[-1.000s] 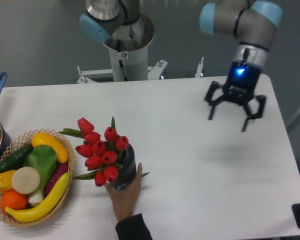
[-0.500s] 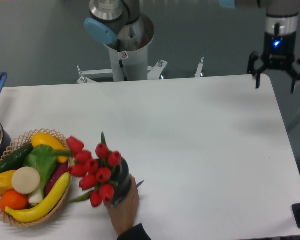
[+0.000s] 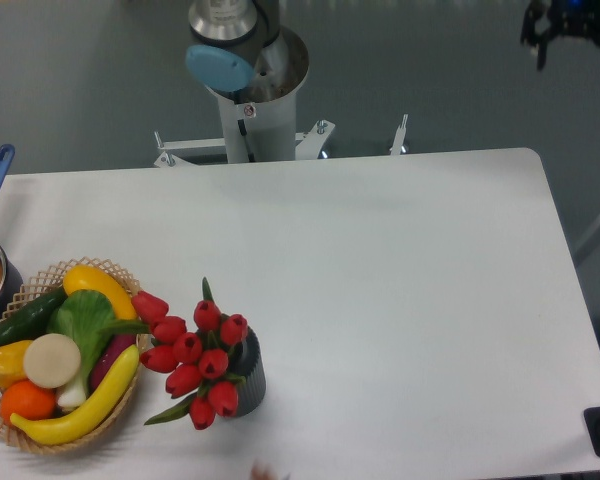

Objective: Insert the flowers into the vase

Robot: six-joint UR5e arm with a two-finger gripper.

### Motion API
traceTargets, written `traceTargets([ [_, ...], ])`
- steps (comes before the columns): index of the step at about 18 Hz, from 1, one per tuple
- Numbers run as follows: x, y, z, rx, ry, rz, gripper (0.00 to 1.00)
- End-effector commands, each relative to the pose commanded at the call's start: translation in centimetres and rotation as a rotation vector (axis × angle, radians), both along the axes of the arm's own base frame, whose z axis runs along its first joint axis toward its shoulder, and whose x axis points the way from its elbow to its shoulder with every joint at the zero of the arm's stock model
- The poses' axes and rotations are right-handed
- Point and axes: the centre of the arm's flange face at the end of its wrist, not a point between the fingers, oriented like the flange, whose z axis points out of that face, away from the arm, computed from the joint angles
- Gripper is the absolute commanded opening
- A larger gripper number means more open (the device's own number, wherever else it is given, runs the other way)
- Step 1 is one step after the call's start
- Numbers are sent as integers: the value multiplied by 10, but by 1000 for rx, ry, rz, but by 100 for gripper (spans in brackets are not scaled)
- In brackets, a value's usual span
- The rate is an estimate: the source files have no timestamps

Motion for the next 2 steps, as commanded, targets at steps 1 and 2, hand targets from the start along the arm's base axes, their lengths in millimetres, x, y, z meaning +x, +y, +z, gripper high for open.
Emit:
traceTargets([
  [1, 6, -8, 3, -9, -17, -11, 100],
  [2, 11, -16, 6, -38, -35, -12, 100],
])
